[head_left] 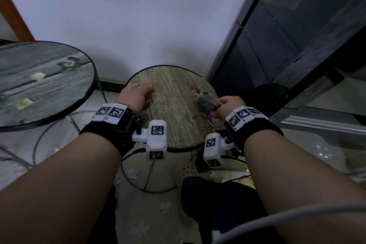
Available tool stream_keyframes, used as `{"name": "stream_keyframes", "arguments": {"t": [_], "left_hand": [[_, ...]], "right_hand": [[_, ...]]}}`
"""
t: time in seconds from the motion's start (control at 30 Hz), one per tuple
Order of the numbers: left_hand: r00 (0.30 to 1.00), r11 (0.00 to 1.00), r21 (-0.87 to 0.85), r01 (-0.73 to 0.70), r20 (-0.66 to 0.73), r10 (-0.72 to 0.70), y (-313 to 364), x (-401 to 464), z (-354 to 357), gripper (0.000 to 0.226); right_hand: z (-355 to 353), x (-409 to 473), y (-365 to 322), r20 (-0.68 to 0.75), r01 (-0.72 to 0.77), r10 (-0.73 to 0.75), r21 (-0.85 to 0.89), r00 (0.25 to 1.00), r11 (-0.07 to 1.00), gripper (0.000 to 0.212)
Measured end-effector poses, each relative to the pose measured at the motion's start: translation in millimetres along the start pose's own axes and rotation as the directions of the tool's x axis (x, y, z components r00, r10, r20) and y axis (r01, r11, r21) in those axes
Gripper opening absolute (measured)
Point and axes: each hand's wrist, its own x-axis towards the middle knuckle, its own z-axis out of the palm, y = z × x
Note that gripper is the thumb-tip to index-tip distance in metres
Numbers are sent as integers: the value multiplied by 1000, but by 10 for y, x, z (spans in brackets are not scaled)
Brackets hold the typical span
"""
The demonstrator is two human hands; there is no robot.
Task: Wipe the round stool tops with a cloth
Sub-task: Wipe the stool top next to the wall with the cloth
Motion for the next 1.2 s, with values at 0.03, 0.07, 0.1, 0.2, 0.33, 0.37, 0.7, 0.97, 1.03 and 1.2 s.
{"name": "stream_keyframes", "arguments": {"t": [0.03,0.07,0.1,0.2,0.33,0.37,0.7,0.97,1.03,1.2], "left_hand": [[1000,1000,3,4,14,-4,-1,-8,18,22],[1000,1000,21,1,23,-1,-1,-15,29,22],[1000,999,42,-8,25,7,-3,-16,36,22],[1000,998,55,-15,16,14,9,1,42,23],[1000,999,51,15,27,-16,32,29,37,23],[999,998,53,20,30,-21,35,41,31,22],[988,988,-57,146,53,-143,116,179,131,13],[971,971,-39,237,51,-235,177,322,123,12],[974,974,-39,224,40,-222,183,356,115,12],[979,978,-45,206,16,-205,219,445,76,11]], "right_hand": [[-3,6,-2,-1,5,-5,14,1000,1000,43],[-9,5,-8,-3,13,-13,23,1000,1000,43],[-19,16,-10,-5,20,-20,26,1000,999,43],[-49,23,-13,-10,18,-18,32,1000,999,40],[-91,42,16,-40,-29,35,146,999,989,38],[-96,49,12,-38,-38,44,143,998,989,37],[-114,159,-65,-35,-102,114,250,993,963,31],[-124,430,-232,-35,-76,88,248,996,966,33],[-118,474,-289,-41,-67,79,237,996,969,33],[-118,624,-386,-14,-62,65,171,998,983,41]]}}
